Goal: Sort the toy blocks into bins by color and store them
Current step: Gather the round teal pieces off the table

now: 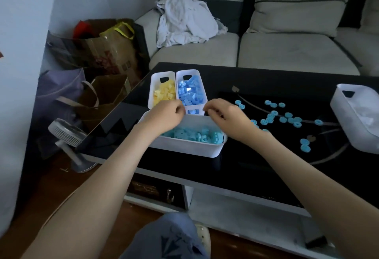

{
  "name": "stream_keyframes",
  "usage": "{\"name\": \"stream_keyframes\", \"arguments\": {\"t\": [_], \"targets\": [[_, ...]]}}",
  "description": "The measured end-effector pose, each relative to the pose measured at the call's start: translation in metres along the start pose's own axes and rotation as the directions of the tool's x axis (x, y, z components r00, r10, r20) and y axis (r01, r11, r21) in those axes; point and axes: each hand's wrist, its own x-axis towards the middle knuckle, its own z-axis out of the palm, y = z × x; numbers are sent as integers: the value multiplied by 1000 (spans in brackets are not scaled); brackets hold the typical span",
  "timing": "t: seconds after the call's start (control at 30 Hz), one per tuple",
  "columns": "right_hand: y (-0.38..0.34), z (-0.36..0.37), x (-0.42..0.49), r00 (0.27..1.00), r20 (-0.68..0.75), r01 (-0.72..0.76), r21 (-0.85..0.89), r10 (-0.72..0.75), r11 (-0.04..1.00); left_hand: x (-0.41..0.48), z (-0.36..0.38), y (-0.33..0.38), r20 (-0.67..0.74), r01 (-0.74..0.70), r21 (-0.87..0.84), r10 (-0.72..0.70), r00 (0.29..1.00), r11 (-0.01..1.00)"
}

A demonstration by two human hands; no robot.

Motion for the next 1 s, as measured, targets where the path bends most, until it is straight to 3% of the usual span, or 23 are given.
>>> {"name": "stream_keyframes", "arguments": {"t": [0.17,0.27,0.37,0.43,0.5,0.63,0.73,0.83,1.0], "targets": [[62,-52,-39,934,-129,-341,-41,334,939,5,14,69,-229,-176,-109,148,962,978],[99,-74,-70,813,-183,-583,-258,553,771,8,41,119,-196,-278,-176,243,950,944],[119,-82,-102,720,-205,-673,-439,663,596,11,82,160,-20,-281,-95,280,960,955],[128,-77,-118,710,-163,-658,-501,685,562,16,109,173,170,-206,40,197,966,978],[135,-72,-124,730,-169,-628,-549,662,552,27,133,176,269,-91,101,61,961,991],[147,-72,-107,754,-211,-607,-586,622,537,49,166,166,228,57,138,-88,970,989],[159,-77,-86,793,-139,-550,-583,593,599,65,178,162,191,-57,142,29,981,988],[170,-77,-70,879,-17,-387,-609,476,692,78,184,165,134,-203,168,181,974,965],[178,-73,-68,942,-41,-267,-690,332,672,82,194,164,-54,-296,260,320,946,919]]}}
